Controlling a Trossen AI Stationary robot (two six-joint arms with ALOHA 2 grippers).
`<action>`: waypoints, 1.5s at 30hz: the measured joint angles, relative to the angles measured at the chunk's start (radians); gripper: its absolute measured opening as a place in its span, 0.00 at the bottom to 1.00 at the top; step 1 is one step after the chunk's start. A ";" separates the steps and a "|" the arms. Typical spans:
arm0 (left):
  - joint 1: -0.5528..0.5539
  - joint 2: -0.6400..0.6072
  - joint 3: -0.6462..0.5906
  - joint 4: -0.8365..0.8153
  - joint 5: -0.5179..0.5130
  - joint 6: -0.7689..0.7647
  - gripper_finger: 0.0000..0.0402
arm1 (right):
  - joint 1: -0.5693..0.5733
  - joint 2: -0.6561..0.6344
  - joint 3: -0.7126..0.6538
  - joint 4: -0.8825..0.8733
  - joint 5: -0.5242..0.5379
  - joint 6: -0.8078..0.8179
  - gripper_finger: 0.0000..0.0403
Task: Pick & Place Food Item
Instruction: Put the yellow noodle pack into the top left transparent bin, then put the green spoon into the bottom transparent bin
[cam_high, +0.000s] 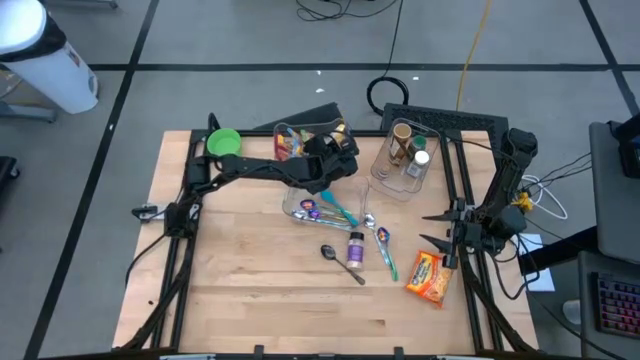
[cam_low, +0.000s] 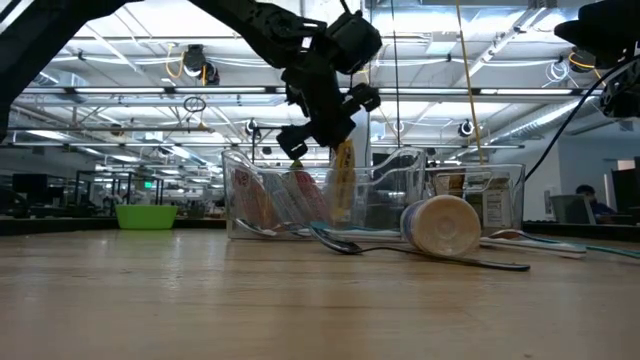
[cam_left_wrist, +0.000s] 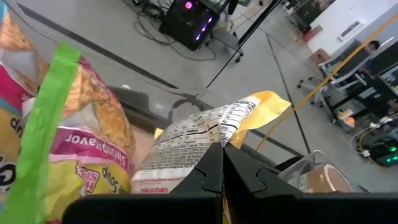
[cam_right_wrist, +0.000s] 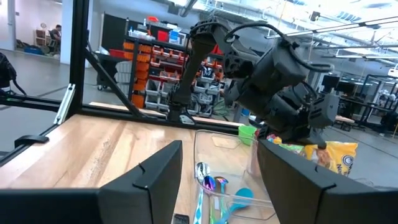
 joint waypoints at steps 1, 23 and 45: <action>0.000 0.001 0.000 0.000 0.003 -0.004 0.00 | 0.000 0.000 0.000 0.000 0.000 0.002 0.50; 0.047 0.016 0.000 0.002 0.151 -0.066 0.02 | 0.000 0.000 -0.001 -0.003 0.001 0.011 0.50; 0.049 -0.123 0.004 0.008 0.148 0.274 0.47 | 0.000 0.000 -0.001 -0.031 0.005 0.011 0.50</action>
